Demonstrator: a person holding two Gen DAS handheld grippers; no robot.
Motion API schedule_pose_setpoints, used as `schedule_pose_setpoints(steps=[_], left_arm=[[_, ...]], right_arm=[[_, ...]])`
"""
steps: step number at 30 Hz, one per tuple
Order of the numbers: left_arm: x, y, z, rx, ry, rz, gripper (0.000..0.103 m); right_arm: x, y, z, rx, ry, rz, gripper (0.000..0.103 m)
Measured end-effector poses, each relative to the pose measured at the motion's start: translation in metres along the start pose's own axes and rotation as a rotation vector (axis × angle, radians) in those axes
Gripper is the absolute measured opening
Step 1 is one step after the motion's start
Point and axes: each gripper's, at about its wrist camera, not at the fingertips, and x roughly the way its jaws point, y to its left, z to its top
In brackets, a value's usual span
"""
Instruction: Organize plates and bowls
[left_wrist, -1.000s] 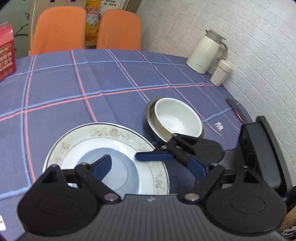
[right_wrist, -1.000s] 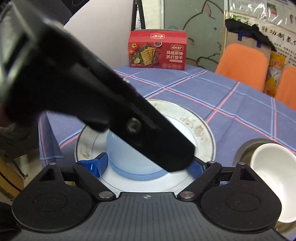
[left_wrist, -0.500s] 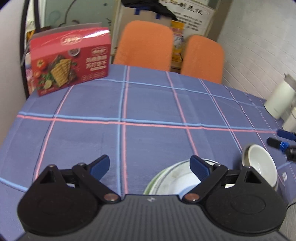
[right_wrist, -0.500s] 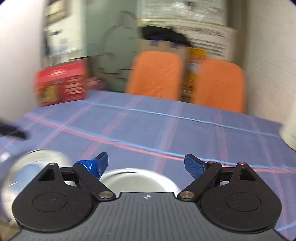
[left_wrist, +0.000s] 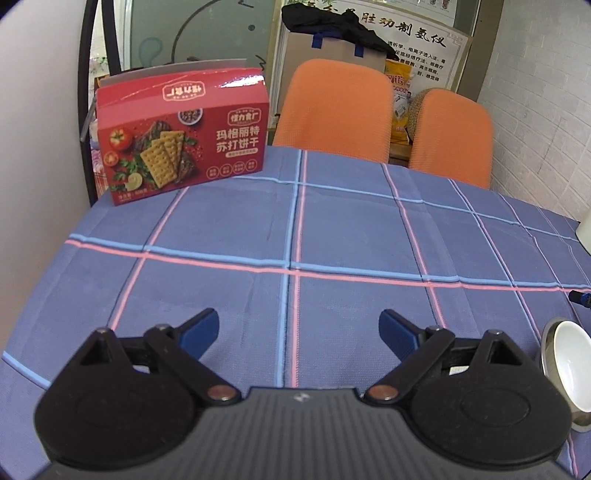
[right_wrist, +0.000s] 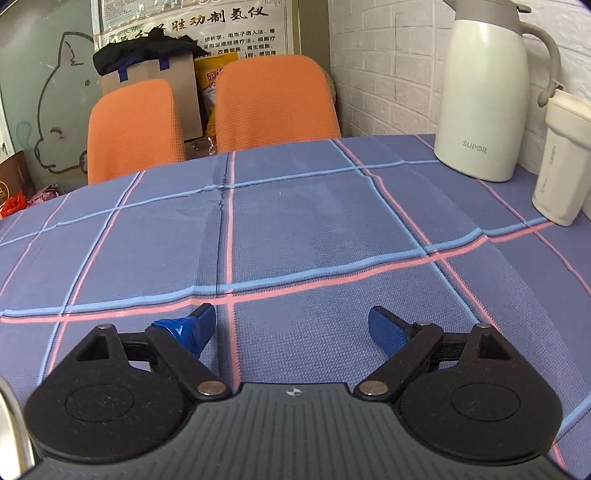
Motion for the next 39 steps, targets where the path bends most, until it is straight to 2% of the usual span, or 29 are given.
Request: schedule_pose_setpoints(steps=[4, 12, 19, 25, 31, 39], left_arm=[[0.003, -0.006, 0.0, 0.0, -0.006, -0.005, 0.092], [-0.002, -0.015, -0.002, 0.037, -0.028, 0.008, 0.092], [-0.009, 0.004, -0.007, 0.0, -0.032, 0.008, 0.092], [-0.019, 0.015, -0.01, -0.007, -0.063, 0.023, 0.092], [-0.045, 0.028, -0.022, -0.021, -0.112, -0.006, 0.092], [-0.029, 0.043, -0.028, -0.056, -0.071, -0.03, 0.092]], right_arm=[[-0.002, -0.002, -0.002, 0.004, -0.036, 0.005, 0.077], [0.003, 0.008, 0.001, -0.055, -0.018, -0.033, 0.079], [0.004, 0.006, 0.002, -0.059, -0.015, -0.025, 0.081], [0.003, 0.007, 0.002, -0.061, -0.013, -0.024, 0.082], [0.003, 0.007, 0.002, -0.061, -0.013, -0.025, 0.083], [0.003, 0.008, 0.002, -0.06, -0.013, -0.025, 0.084]])
